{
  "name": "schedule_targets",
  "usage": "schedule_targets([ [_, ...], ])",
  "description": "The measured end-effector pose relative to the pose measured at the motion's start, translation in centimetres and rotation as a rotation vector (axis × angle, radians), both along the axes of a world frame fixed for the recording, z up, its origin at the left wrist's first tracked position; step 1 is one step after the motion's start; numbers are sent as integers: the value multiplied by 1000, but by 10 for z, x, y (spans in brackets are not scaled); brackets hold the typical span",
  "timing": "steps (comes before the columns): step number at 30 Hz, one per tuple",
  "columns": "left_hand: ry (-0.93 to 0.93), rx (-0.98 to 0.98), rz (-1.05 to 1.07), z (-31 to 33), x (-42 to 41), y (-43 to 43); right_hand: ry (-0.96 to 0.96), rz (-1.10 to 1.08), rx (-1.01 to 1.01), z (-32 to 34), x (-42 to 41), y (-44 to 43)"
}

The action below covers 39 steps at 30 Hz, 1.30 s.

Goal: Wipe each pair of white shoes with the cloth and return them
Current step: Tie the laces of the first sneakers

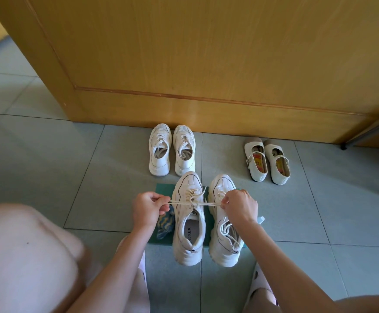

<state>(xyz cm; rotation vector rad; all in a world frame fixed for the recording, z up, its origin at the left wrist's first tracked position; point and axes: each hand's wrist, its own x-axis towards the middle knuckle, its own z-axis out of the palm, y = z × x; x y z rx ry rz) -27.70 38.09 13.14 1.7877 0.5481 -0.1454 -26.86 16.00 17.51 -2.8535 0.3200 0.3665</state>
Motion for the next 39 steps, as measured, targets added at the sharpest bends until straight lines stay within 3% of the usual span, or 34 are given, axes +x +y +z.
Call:
schedule_targets([
  [2,2,-25,-17,3,2,2,-18,-17,76,-2,-1,1],
  [5,44,-174,-27,8,5,3,6,-138,423,-2,1,-2],
  [7,44,-168,-51,10,5,4,21,-201,584,0,2,-6],
  [16,5,72,-87,1,0,5,69,-166,405,-7,0,-10],
  [20,51,90,-156,-2,2,6,-2,-136,475,-4,1,-15],
  [25,-166,321,-296,13,5,-17,-81,-244,544,-7,-2,-39],
  [28,-266,351,-398,29,4,-41,11,-288,415,-11,-7,-39],
  [32,-247,301,-614,35,-2,-75,171,-292,228,-16,-18,-44],
  [39,-267,433,-808,24,-5,-109,322,-370,494,-19,-21,-54],
])
